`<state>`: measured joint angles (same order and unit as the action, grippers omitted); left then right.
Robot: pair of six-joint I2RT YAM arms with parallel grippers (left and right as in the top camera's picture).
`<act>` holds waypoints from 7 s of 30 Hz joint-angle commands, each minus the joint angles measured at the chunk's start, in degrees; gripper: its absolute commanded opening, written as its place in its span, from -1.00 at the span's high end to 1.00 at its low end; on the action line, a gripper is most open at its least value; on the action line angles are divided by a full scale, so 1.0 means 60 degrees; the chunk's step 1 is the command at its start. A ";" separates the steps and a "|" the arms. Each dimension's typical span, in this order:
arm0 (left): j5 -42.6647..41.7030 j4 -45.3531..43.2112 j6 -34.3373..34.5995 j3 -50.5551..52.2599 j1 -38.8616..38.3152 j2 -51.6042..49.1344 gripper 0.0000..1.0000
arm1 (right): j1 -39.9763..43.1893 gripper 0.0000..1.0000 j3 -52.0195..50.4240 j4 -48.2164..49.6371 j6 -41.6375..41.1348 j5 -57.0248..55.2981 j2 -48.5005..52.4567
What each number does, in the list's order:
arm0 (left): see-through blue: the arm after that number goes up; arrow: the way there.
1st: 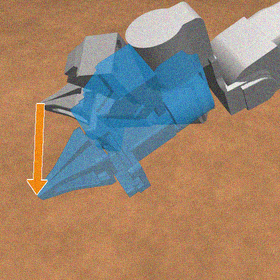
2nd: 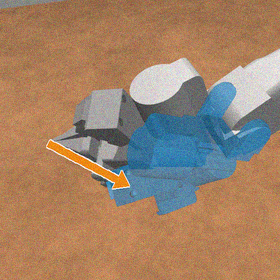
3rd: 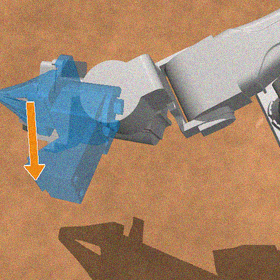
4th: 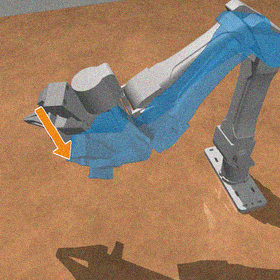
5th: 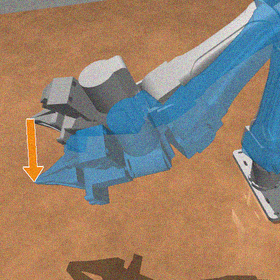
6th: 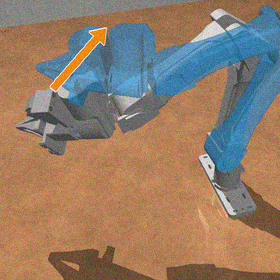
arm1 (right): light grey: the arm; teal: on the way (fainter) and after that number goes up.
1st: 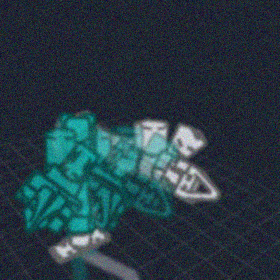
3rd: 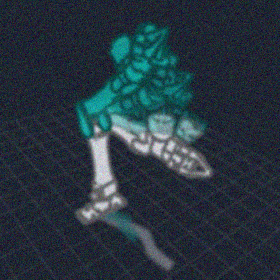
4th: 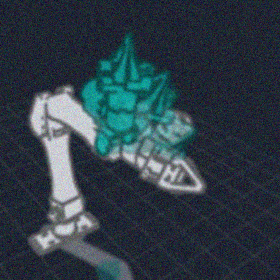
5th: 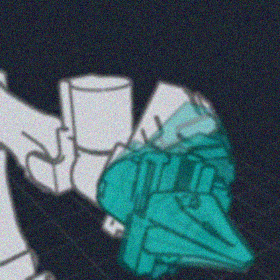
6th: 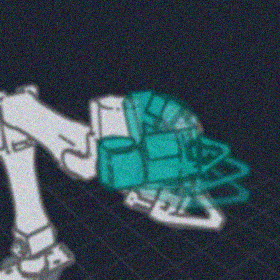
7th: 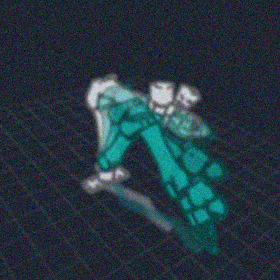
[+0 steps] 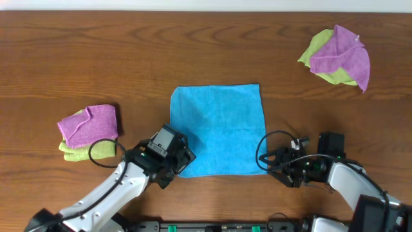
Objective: Fold the cloth
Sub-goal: 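Withdraw both grippers toward the bottom edge of the blue cloth, then pinch the blue cloth's bottom-left and bottom-right corners with both grippers, then lift the bottom corners and fold them up over the top edge, then lower the folded edge onto the cloth, holding the strip with both grippers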
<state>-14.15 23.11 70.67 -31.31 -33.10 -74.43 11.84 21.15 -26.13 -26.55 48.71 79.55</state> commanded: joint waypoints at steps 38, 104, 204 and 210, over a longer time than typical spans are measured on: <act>-0.0233 -0.0466 -0.0324 0.0036 0.0029 -0.0291 0.36 | -0.0940 0.21 -0.0681 0.0372 -0.0871 -0.2874 0.0372; -0.1603 0.4670 -0.2357 -0.2656 0.0452 0.0058 0.88 | -0.2062 0.97 0.2710 -0.4721 -0.1038 -0.4146 -0.3501; 0.1198 -0.0044 -0.4360 -0.4936 0.2903 -0.4422 0.88 | -0.3326 0.97 0.6156 0.1144 -0.0780 -0.6750 0.3311; 0.1173 -0.0233 -0.4397 -0.4936 0.2896 -0.4790 0.89 | -0.3413 0.97 0.6156 0.1184 -0.0783 -0.6943 0.3446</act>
<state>-10.41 21.65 45.58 -59.96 -16.60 -101.84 -8.62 57.01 -19.25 -31.88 11.94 99.53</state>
